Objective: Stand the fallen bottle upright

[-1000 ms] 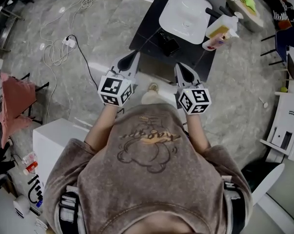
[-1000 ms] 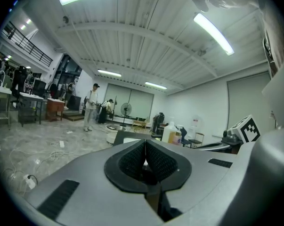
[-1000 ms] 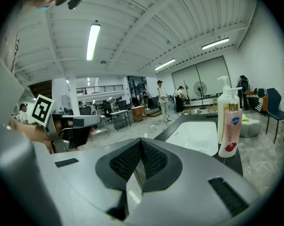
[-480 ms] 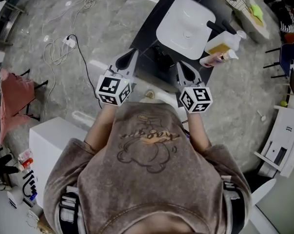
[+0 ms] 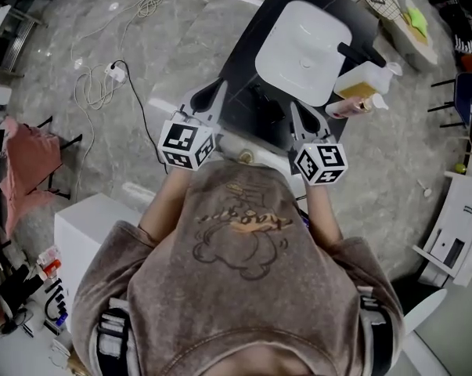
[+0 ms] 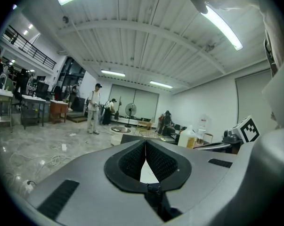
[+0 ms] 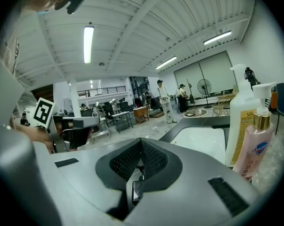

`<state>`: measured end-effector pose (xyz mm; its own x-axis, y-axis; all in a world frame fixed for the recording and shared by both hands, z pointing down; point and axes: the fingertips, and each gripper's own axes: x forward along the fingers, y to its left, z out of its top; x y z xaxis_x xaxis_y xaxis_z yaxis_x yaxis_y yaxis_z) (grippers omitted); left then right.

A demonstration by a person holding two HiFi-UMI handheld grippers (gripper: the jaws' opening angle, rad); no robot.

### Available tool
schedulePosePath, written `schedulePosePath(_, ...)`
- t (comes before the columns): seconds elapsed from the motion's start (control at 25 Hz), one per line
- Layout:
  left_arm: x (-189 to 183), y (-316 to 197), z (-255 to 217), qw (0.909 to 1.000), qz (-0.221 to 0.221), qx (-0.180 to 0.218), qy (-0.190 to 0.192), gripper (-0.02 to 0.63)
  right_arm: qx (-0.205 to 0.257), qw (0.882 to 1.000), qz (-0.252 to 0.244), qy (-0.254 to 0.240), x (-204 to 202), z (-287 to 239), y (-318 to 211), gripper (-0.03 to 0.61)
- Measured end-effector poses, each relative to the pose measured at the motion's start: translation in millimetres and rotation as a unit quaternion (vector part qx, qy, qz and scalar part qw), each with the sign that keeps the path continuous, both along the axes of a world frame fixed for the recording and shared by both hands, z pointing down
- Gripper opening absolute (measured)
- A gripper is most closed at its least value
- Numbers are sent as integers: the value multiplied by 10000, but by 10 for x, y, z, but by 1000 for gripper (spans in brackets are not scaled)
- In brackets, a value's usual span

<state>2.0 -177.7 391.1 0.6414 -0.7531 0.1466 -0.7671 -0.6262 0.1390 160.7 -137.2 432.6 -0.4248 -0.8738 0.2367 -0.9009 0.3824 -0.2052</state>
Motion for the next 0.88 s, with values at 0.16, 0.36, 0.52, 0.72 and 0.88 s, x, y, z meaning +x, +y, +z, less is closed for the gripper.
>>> schedulePosePath(0.16, 4, -92, -52, 9996, 287, -29, -58, 18, 20, 9997, 223, -39, -56, -71, -60, -2)
schedulePosePath(0.36, 23, -188, -66, 9979, 650, -32, -74, 18, 114, 9988, 470, -54, -109, -120, -129, -2)
schedulePosePath(0.52, 54, -231, -21, 9962, 865, -60, -45, 18, 136, 9978, 647, -8, -107, -97, -129, -2)
schedulePosePath(0.72, 89, -251, 20, 9950, 993, -84, -33, 18, 250, 9976, 647, 12, -111, -162, -122, -2)
schedulePosePath(0.88, 99, -260, 31, 9945, 1045, -86, -29, 18, 230, 9983, 529, -2, -150, -177, -163, 64)
